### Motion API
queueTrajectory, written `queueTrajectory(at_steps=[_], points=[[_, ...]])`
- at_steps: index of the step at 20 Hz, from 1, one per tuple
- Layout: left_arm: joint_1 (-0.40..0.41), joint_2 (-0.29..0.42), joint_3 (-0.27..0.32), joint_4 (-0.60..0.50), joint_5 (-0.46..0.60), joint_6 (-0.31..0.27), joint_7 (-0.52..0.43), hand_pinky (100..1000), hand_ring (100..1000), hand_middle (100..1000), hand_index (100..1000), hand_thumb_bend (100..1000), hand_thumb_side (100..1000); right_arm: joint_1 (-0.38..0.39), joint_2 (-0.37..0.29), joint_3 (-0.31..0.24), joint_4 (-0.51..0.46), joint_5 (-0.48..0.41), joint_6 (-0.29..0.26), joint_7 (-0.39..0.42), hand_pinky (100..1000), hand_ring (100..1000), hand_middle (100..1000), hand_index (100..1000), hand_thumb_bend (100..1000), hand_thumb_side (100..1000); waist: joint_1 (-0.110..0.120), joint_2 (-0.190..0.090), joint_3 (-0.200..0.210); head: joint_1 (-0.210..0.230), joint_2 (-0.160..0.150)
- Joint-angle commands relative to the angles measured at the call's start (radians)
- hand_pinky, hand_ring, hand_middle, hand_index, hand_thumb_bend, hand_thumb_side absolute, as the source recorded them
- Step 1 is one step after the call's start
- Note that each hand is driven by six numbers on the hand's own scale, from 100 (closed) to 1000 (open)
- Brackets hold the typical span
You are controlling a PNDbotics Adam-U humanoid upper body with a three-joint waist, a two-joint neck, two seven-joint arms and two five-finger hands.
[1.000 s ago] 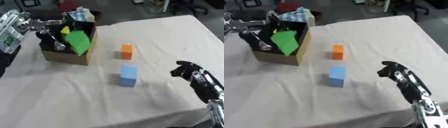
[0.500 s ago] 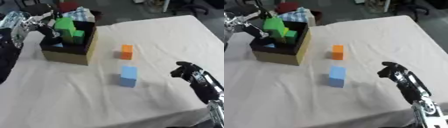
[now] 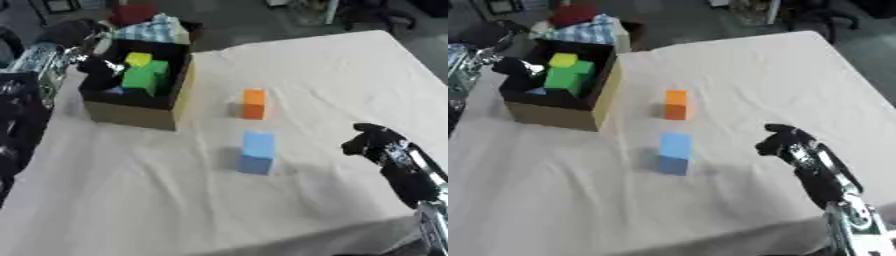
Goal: Pick up objects on the table and place them in the box.
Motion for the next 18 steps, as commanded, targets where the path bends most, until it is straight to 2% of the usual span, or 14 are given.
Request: queueTrajectory(at_steps=[1, 2, 4, 7, 11, 15, 18], points=[[0.016, 0.070, 0.028, -0.113, 0.151, 0.013, 0.042, 855, 734, 783, 928, 369, 654, -0.027, -0.026, -0.006, -0.006, 0.002, -0.011, 0.001, 732, 705, 580, 815, 100, 710, -0.013, -0.010, 0.006, -0.002, 0.005], [0.034, 0.081, 0.030, -0.150, 0.214, 0.019, 0.054, 859, 713, 753, 920, 317, 651, -0.036, -0.034, -0.004, -0.005, 0.001, -0.015, 0.002, 732, 705, 580, 816, 100, 693, -0.013, -0.010, 0.009, -0.002, 0.005], [0.086, 0.105, 0.039, -0.238, 0.360, 0.027, 0.081, 864, 698, 729, 912, 272, 657, -0.062, -0.059, 0.001, 0.000, -0.003, -0.027, 0.004, 732, 705, 582, 819, 100, 672, -0.015, -0.009, 0.016, -0.003, 0.005], [0.174, 0.134, 0.047, -0.379, 0.588, 0.039, 0.119, 871, 681, 695, 900, 216, 656, -0.110, -0.105, 0.013, 0.017, -0.007, -0.054, 0.011, 733, 706, 585, 825, 100, 637, -0.017, -0.007, 0.026, -0.006, 0.005], [0.289, 0.153, 0.055, -0.560, 0.824, 0.045, 0.177, 869, 660, 666, 887, 170, 651, -0.189, -0.184, 0.042, 0.052, 0.000, -0.109, 0.029, 738, 714, 599, 844, 100, 565, -0.021, -0.005, 0.036, -0.011, 0.005], [0.404, 0.143, 0.073, -0.696, 0.964, 0.059, 0.205, 863, 642, 646, 880, 146, 671, -0.278, -0.272, 0.105, 0.109, 0.036, -0.196, 0.092, 753, 744, 655, 890, 100, 533, -0.025, -0.004, 0.045, -0.019, 0.005], [0.467, 0.129, 0.088, -0.751, 1.018, 0.073, 0.214, 862, 637, 639, 878, 142, 682, -0.353, -0.320, 0.166, 0.169, 0.076, -0.279, 0.163, 766, 780, 724, 942, 100, 555, -0.027, -0.006, 0.051, -0.028, 0.005]])
